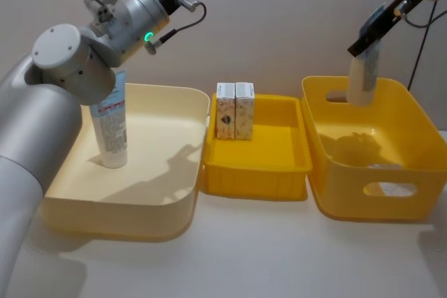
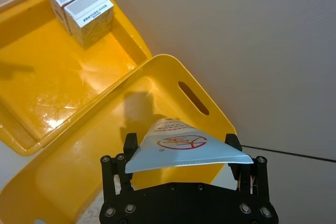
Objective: Bimanual collaborative sorting of washing and personal care products
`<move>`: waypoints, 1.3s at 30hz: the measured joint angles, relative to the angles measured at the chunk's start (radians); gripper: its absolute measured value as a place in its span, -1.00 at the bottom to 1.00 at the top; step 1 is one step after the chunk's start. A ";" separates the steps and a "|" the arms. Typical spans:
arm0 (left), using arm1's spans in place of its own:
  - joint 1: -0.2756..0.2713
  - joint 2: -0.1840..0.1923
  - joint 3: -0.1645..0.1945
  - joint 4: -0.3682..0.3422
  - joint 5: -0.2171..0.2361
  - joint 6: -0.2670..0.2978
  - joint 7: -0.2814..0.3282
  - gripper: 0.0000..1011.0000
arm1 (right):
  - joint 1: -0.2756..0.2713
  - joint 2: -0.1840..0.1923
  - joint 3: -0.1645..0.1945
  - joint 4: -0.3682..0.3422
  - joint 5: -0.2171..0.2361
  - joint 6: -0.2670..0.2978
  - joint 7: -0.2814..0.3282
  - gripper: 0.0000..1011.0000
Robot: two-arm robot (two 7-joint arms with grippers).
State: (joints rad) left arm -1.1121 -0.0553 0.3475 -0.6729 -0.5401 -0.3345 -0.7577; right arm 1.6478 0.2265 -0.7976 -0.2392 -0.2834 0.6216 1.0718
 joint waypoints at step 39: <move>0.000 0.000 0.000 0.000 0.000 0.000 0.000 0.98 | 0.075 -0.075 0.032 0.161 -0.020 -0.067 -0.014 0.99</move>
State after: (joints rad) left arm -1.1122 -0.0552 0.3475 -0.6728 -0.5401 -0.3345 -0.7577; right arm 1.7226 0.1516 -0.7658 -0.0787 -0.3033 0.5549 1.0578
